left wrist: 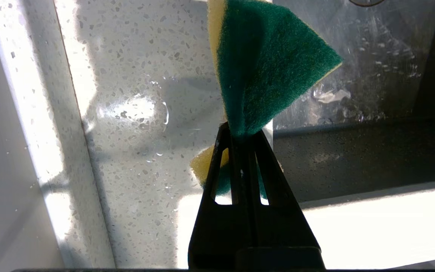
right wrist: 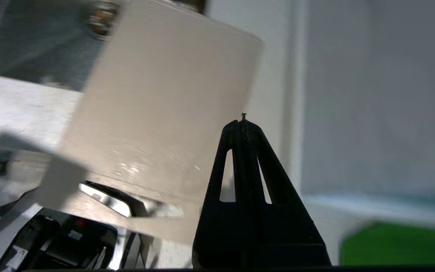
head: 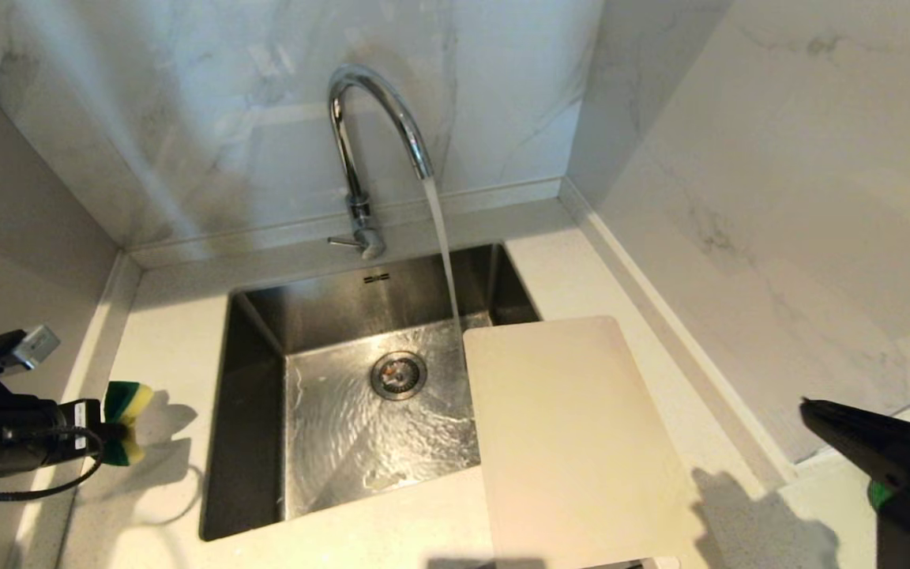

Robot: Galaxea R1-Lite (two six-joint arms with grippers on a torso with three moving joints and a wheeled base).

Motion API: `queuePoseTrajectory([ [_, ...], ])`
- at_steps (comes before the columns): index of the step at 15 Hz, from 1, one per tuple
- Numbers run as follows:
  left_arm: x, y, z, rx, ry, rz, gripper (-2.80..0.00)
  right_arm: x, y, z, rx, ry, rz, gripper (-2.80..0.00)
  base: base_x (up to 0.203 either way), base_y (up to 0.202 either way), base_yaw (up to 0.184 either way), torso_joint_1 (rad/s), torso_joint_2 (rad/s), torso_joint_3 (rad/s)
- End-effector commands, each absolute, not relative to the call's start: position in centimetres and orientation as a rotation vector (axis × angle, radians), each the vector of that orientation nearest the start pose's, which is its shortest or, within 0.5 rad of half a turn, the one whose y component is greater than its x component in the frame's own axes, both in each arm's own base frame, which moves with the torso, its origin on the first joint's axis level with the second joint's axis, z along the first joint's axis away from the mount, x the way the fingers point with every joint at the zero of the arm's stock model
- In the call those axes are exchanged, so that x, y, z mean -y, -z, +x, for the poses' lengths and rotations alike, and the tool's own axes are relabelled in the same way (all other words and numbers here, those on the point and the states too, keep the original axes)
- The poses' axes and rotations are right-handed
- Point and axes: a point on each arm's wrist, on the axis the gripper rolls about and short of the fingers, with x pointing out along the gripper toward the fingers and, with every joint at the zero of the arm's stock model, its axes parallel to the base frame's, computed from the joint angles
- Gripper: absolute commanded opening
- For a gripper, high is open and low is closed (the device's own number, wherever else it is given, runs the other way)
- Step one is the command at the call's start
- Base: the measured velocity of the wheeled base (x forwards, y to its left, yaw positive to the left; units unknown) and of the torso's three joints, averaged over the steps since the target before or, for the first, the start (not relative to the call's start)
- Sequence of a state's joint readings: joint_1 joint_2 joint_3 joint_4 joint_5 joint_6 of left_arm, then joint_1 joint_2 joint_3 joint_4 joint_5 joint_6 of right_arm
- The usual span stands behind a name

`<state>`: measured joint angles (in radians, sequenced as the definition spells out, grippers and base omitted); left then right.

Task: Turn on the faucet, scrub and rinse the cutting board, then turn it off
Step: Put down the cleaning cloth

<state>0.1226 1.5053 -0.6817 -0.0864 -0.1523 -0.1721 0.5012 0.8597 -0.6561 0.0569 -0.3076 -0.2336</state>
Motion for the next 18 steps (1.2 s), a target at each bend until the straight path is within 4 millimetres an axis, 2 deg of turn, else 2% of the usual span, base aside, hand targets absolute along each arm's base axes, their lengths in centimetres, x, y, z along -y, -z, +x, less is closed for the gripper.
queuePoseTrajectory([
  [1, -2.5, -15.4, 22.8, -0.730, -0.034, -0.267, -2.80, -2.3, -24.7, 6.5, -0.229, -0.005, -0.260, -2.80, 0.000, 0.000, 0.000, 0.000, 0.00, 0.000],
  [7, -2.4, -15.3, 22.9, -0.731, -0.030, -0.269, -2.80, 0.2, -23.9, 3.5, -0.236, 0.253, -0.191, -2.80, 0.000, 0.000, 0.000, 0.000, 0.00, 0.000],
  [10, -2.4, -15.4, 22.9, -0.727, -0.028, -0.267, -2.80, 0.9, -22.0, 1.4, -0.227, 0.336, -0.252, -2.80, 0.000, 0.000, 0.000, 0.000, 0.00, 0.000],
  [14, -2.4, -15.3, 22.6, -0.733, -0.024, -0.271, -2.80, 0.9, -19.6, -1.2, -0.151, 0.237, -0.211, -2.80, 0.000, 0.000, 0.000, 0.000, 0.00, 0.000],
  [18, -2.3, -15.7, 22.4, -0.716, -0.022, -0.270, -2.80, 0.6, -16.5, -1.7, -0.078, 0.166, -0.093, -2.80, 0.000, 0.000, 0.000, 0.000, 0.00, 0.000],
])
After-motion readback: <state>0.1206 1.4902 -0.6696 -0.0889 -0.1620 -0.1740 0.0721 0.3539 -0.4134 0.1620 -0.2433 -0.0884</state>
